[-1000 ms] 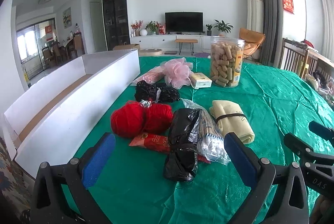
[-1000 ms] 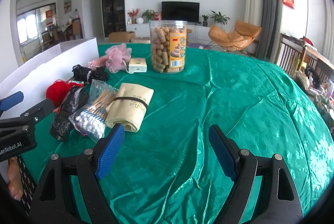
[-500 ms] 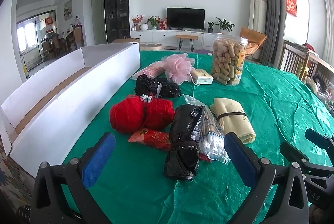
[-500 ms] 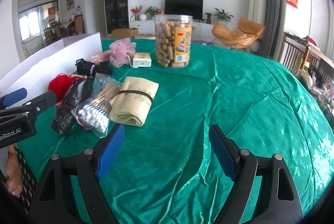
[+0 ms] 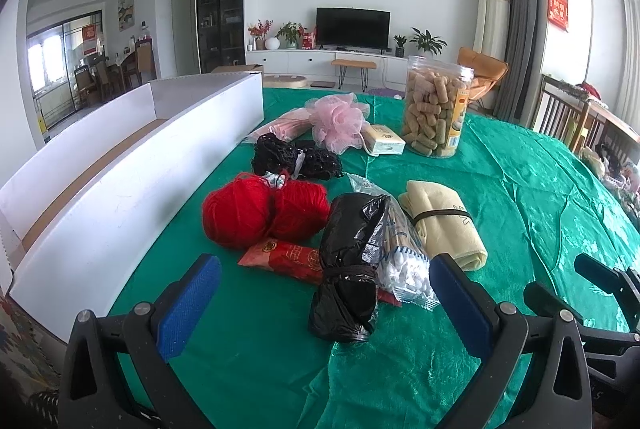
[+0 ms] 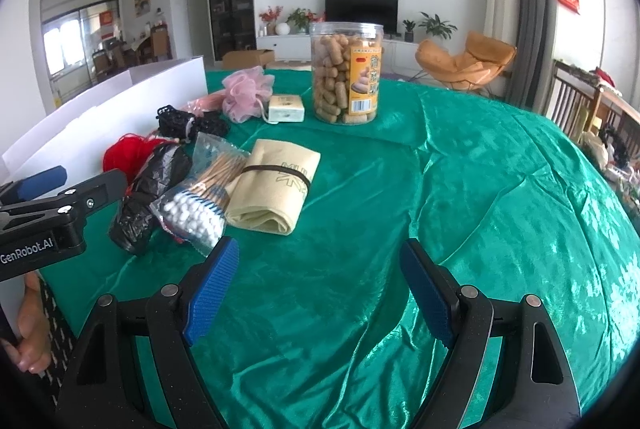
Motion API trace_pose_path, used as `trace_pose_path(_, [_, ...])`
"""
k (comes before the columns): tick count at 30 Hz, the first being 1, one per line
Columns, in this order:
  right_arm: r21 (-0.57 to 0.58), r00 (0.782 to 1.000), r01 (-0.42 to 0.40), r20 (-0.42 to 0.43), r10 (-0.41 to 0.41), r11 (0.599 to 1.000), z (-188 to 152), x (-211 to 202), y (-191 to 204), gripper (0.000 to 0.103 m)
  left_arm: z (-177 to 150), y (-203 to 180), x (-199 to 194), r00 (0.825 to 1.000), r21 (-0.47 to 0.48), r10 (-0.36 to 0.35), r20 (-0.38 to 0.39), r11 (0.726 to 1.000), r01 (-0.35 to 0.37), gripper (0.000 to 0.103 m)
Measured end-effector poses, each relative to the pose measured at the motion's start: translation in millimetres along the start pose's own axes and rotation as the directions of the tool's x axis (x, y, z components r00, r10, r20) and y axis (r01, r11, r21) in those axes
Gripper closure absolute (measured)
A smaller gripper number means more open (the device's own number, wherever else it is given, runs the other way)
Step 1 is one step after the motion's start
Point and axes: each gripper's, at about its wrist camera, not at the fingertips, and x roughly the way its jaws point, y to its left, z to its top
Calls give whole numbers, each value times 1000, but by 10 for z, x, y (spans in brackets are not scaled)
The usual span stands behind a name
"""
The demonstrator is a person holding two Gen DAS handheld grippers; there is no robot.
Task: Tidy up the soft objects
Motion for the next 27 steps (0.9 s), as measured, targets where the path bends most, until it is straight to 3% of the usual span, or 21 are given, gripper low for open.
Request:
trace_pose_path(15, [-11,999,-32,-18,32,999,-37,22,51,18,-4,44,0,1000,-25,-6,3,1000,6,0])
trace_pose_path(20, [-17,999,-42,-34,42,999,-43,38,76,18,10,297,-133,998,-142,12,57,990,-4,0])
trace_pose_path(23, [-26,993,-104,-50,103,994,-42,43,109,18,3,466,-149,998,-223,-3,60,975,16,0])
trace_pose_path(27, [-47,978,-186,-102,180,981,-64,120,205,18,-4,532,-128,999,-258,-10,47,966,22,0])
